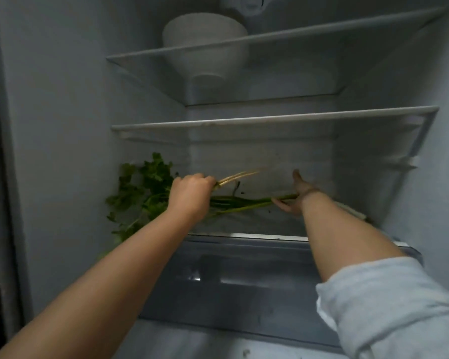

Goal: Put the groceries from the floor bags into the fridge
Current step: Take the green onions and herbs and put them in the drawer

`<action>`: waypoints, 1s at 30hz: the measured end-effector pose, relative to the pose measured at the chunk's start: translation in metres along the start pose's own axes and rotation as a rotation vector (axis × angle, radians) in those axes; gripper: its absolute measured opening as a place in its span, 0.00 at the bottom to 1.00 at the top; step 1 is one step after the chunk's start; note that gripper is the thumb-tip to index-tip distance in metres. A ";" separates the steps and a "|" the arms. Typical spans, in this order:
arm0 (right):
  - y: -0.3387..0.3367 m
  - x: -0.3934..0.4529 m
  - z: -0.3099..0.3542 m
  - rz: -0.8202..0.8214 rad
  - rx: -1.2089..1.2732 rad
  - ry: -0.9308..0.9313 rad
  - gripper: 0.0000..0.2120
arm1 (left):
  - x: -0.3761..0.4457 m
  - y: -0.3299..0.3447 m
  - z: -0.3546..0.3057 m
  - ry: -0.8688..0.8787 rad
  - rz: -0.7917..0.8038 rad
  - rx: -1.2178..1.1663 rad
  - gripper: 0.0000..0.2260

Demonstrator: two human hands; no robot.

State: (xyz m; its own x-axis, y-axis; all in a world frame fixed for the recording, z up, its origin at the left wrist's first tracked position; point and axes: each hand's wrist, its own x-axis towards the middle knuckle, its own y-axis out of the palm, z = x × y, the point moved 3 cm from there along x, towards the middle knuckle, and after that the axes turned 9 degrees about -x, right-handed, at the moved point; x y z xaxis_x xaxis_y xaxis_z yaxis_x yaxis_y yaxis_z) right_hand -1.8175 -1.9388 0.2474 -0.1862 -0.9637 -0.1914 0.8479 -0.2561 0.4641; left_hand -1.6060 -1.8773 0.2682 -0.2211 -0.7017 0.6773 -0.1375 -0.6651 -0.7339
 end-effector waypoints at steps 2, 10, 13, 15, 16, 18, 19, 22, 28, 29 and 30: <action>-0.013 -0.004 0.007 -0.036 -0.171 0.001 0.15 | 0.008 0.013 -0.007 0.010 0.019 -0.020 0.14; -0.069 -0.023 0.024 -0.299 -1.152 -0.054 0.12 | 0.061 0.057 -0.061 0.054 0.384 -0.188 0.18; -0.071 -0.033 0.018 -0.378 -1.274 -0.271 0.16 | 0.068 0.074 -0.079 0.080 0.570 -0.152 0.24; -0.071 -0.046 0.015 -0.446 -1.457 -0.419 0.18 | 0.062 0.078 -0.083 0.150 0.610 -0.100 0.31; -0.068 -0.055 0.013 -0.457 -1.519 -0.472 0.20 | 0.057 0.077 -0.083 0.175 0.609 -0.092 0.30; -0.064 -0.073 0.006 -0.438 -1.578 -0.555 0.18 | 0.048 0.072 -0.079 0.235 0.547 -0.104 0.26; -0.062 -0.083 0.002 -0.433 -1.585 -0.599 0.15 | 0.042 0.067 -0.074 0.272 0.483 -0.128 0.24; -0.061 -0.108 -0.018 -0.403 -1.577 -0.766 0.12 | 0.020 0.053 -0.057 0.323 0.255 -0.254 0.14; -0.063 -0.124 -0.068 -0.370 -1.811 -0.974 0.24 | -0.032 0.033 -0.026 0.299 0.092 -0.202 0.13; -0.064 -0.124 -0.072 -0.410 -1.831 -1.014 0.25 | -0.038 0.032 -0.020 0.274 0.104 -0.166 0.14; -0.064 -0.123 -0.076 -0.442 -1.836 -1.055 0.26 | -0.042 0.032 -0.013 0.250 0.130 -0.134 0.16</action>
State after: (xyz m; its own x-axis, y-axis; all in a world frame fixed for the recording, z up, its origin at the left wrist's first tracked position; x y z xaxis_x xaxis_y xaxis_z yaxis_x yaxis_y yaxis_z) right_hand -1.8112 -1.7984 0.1759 -0.0364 -0.7170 0.6961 -0.0384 -0.6951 -0.7179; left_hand -1.6141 -1.8656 0.2151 -0.4734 -0.6831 0.5562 -0.2147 -0.5229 -0.8249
